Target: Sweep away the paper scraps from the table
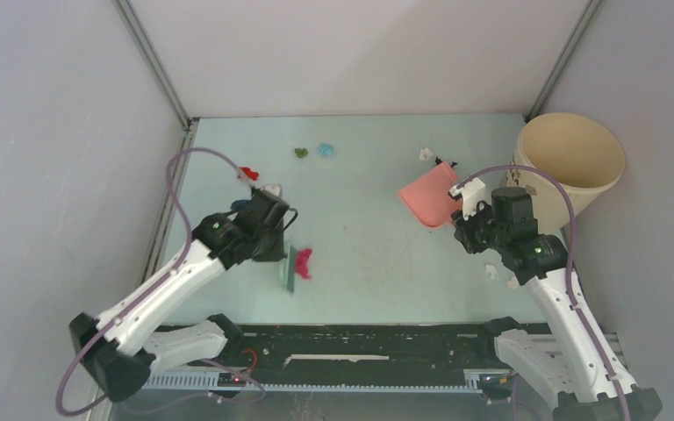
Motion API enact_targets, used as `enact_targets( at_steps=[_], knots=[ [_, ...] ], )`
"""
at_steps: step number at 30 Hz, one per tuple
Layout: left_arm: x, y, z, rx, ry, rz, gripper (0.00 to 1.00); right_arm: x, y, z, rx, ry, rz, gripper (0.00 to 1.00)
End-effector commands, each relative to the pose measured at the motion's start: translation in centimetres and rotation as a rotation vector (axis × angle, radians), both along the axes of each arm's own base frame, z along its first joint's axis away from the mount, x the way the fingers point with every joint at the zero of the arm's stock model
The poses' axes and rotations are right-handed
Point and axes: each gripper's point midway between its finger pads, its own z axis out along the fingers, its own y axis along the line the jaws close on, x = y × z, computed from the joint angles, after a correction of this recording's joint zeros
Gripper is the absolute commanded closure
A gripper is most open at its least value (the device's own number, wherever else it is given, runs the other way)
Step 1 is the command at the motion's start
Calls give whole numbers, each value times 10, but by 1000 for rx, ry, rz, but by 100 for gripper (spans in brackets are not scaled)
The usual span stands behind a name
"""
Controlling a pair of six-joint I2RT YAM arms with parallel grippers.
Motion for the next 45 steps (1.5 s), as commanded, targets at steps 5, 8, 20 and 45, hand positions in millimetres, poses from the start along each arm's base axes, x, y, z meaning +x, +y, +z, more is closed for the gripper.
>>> enact_targets(
  at_steps=[5, 8, 20, 45],
  knots=[
    [122, -62, 58, -41, -275, -1, 100, 15, -8, 27, -31, -95, -27, 100],
    [145, -83, 76, -68, -296, -18, 100, 14, -12, 31, -41, -105, -43, 100],
    [113, -149, 157, -450, -427, -173, 100, 16, -33, 69, 22, -159, -221, 100],
    [44, -447, 88, -1155, -22, -540, 100, 12, -67, 141, 70, -363, -426, 100]
  ],
)
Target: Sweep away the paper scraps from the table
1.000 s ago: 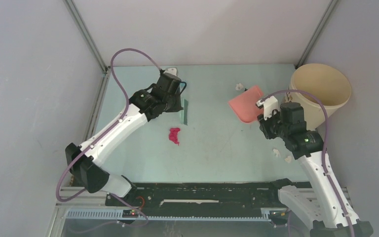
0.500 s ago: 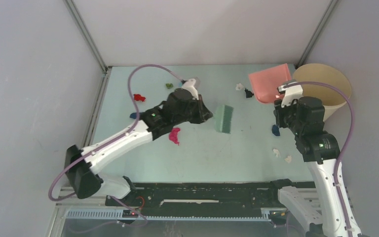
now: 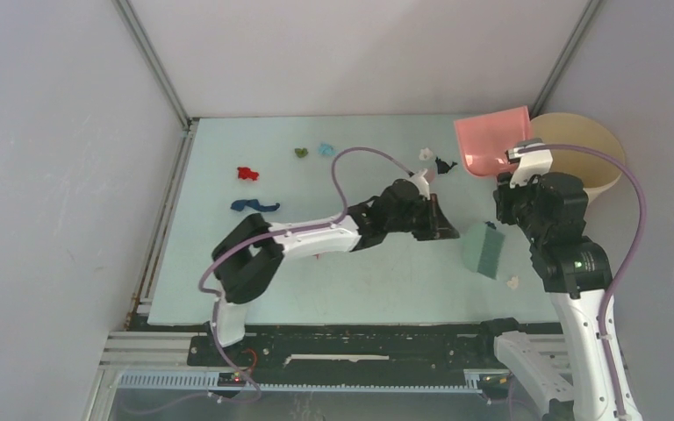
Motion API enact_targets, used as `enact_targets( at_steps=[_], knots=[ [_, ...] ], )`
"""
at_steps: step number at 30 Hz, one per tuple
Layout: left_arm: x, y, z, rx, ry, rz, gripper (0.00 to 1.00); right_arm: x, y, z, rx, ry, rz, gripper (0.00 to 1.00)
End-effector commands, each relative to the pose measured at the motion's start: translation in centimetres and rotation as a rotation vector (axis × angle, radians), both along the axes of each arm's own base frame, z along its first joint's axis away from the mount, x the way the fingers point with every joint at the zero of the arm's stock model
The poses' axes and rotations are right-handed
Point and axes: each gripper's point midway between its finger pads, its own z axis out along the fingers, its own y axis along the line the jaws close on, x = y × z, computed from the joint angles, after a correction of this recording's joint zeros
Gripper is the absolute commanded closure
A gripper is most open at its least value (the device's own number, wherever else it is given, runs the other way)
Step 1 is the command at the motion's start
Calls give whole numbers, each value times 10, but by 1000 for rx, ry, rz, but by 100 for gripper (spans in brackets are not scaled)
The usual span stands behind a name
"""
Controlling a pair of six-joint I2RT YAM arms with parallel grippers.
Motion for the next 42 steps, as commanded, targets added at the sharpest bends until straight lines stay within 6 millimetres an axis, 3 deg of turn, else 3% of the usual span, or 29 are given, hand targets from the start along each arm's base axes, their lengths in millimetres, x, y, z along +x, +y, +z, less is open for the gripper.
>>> enact_targets(
  at_steps=[1, 3, 6, 7, 10, 15, 19, 23, 26, 30, 33, 37, 42],
  knots=[
    [-13, -62, 62, -291, 52, -108, 100, -9, -11, 9, -37, -22, -36, 100],
    [-17, -90, 58, -321, 105, -145, 100, -10, -12, 2, -39, -11, -34, 100],
    [-22, -131, 37, -304, 194, -184, 100, -11, -10, -5, -31, 6, -25, 100],
    [-21, -142, 10, -246, 228, -180, 100, -11, -10, -5, -33, 7, -24, 100],
    [-18, -156, -20, -107, 229, -139, 100, -15, -12, -10, -65, 31, -9, 100],
    [2, -128, -83, 85, 267, 0, 100, -27, -18, -35, -128, 110, 21, 100],
    [21, -81, -104, 155, 277, 88, 100, -40, -24, -59, -153, 198, 33, 100],
    [41, -25, -98, 214, 202, 179, 100, -58, -35, -80, -201, 278, 27, 100],
    [51, 15, -93, 264, 172, 230, 100, -80, -32, -97, -258, 362, 124, 100],
    [67, 58, -79, 300, 132, 294, 100, -105, -43, -110, -364, 468, 168, 100],
    [76, 73, -64, 326, 61, 303, 100, -122, -55, -118, -434, 559, 166, 100],
    [78, 79, -41, 363, -26, 260, 100, -146, -53, -136, -433, 715, 231, 100],
    [80, 85, 7, 354, -149, 220, 100, -166, -52, -160, -428, 885, 307, 100]
  ],
)
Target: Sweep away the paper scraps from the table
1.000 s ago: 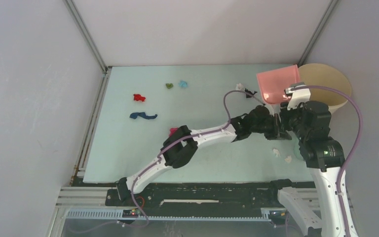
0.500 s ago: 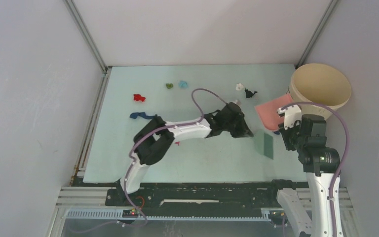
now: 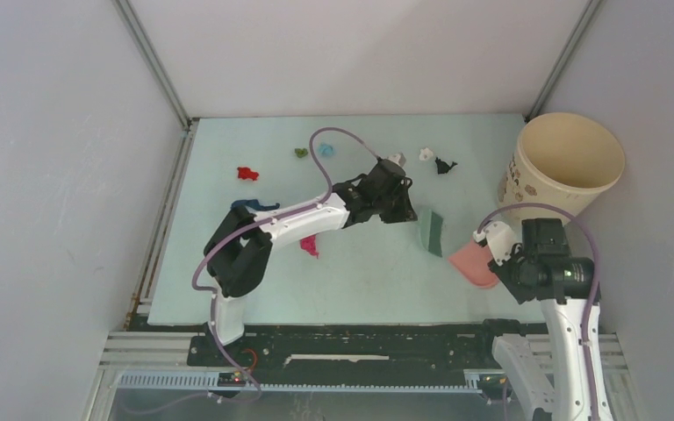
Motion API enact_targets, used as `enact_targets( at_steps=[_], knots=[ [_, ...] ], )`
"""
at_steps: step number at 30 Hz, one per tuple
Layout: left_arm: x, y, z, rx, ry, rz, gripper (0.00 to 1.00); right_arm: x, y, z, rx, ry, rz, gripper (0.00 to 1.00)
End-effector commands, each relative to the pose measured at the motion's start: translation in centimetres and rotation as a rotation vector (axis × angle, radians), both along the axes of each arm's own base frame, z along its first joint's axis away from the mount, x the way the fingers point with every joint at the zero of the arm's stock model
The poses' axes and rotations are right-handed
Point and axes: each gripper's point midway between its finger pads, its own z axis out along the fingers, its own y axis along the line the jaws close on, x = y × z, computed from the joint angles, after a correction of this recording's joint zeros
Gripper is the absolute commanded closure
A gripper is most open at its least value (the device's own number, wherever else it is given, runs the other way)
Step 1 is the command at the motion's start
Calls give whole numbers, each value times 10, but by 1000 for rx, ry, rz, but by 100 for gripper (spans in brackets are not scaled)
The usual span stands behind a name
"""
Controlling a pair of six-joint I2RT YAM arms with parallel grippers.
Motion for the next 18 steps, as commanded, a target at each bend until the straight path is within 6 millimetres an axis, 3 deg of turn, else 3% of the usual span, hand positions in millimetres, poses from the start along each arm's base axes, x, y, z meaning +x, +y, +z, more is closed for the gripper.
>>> enact_targets(
  at_steps=[1, 5, 10, 15, 18],
  knots=[
    [3, 19, 68, 46, -193, -69, 100, -27, -2, -23, -23, 198, 63, 100],
    [5, 32, 107, 78, -295, -84, 100, -26, 2, -40, 2, 265, 114, 100],
    [9, 49, 135, 175, -381, -118, 100, -26, 16, -62, 58, 344, 171, 100],
    [34, 81, 140, 461, -450, -111, 100, -14, 23, -72, 36, 342, 223, 100],
    [54, 92, 132, 649, -473, -114, 100, -8, 28, -75, 47, 346, 226, 100]
  ],
)
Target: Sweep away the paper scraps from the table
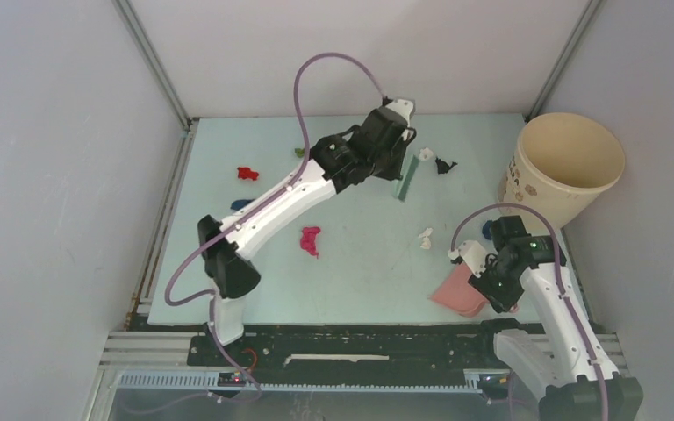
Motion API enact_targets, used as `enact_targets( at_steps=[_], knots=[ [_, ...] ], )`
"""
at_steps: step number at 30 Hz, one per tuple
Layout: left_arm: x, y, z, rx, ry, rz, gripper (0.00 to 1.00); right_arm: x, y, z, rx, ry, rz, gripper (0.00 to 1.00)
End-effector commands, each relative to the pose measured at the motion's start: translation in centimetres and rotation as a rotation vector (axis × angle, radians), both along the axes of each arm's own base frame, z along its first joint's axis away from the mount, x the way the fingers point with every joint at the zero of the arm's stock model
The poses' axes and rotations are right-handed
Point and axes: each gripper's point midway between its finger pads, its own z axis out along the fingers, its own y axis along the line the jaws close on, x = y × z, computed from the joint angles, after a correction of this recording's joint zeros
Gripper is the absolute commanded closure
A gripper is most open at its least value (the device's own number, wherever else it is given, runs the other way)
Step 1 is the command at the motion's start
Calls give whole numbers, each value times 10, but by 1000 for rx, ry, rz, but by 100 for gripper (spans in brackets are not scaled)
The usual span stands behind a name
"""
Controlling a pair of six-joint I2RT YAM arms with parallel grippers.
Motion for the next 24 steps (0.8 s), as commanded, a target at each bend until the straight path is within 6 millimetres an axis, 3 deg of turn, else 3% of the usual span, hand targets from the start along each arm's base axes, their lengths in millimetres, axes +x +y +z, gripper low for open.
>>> enact_targets(
  at_steps=[1, 5, 10, 17, 24],
  knots=[
    [29, 34, -29, 380, -65, 26, 100, 17, 10, -3, 25, -40, 1, 100],
    [37, 12, -48, 402, -52, -48, 100, 19, 11, -5, 23, -37, -13, 100],
    [29, -31, -81, 297, 27, -192, 100, 20, 12, -8, 24, -31, -57, 100],
    [-11, -82, -120, 114, 250, -383, 100, 24, 17, -18, 53, -45, -108, 100],
    [-47, -97, -128, 8, 393, -433, 100, 37, 14, -27, 44, -61, -125, 100]
  ],
)
